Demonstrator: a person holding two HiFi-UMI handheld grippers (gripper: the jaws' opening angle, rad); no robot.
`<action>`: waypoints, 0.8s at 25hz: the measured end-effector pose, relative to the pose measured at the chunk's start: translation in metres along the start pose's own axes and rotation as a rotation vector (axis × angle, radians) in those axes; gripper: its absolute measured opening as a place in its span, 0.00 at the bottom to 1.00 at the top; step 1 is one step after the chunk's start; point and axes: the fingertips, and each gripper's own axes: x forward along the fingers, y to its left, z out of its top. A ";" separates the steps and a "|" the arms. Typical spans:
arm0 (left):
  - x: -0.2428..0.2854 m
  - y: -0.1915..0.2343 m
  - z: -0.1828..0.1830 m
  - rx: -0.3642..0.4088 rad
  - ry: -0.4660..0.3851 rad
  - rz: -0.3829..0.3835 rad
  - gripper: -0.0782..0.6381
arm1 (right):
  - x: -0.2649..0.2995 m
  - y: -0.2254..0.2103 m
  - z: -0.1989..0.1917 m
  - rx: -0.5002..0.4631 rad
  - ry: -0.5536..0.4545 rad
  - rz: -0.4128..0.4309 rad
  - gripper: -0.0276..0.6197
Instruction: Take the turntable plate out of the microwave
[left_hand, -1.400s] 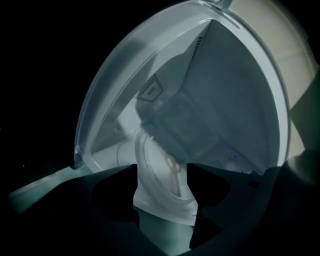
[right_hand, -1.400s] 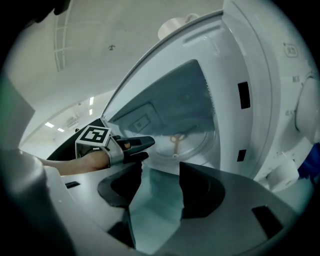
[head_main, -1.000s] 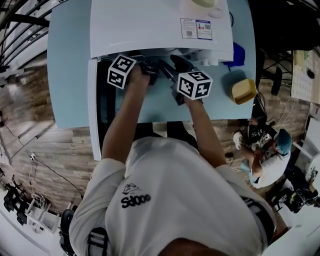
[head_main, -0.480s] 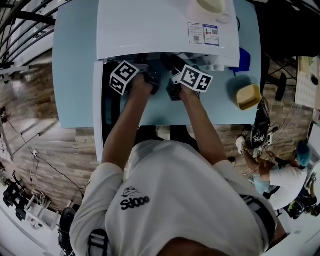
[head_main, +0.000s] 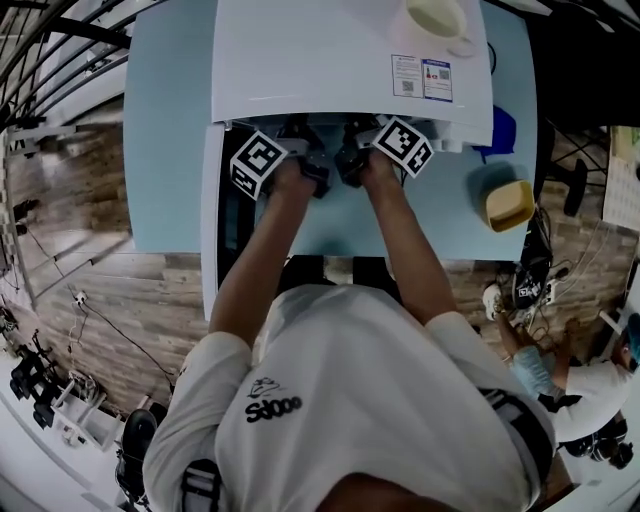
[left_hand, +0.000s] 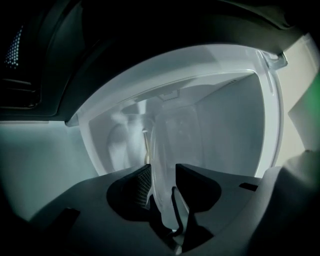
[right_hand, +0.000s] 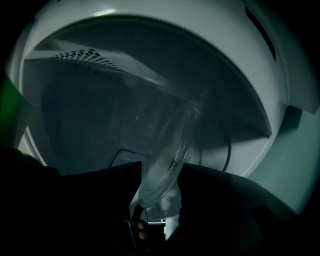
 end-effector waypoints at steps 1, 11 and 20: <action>0.000 -0.001 -0.001 0.003 0.005 -0.002 0.34 | 0.003 0.001 0.001 0.027 -0.007 0.010 0.39; -0.011 0.009 -0.018 0.011 0.102 -0.041 0.35 | 0.006 -0.012 -0.008 0.305 -0.006 0.073 0.08; -0.020 0.009 -0.021 0.046 0.125 -0.074 0.38 | -0.002 0.001 -0.009 0.376 -0.021 0.123 0.08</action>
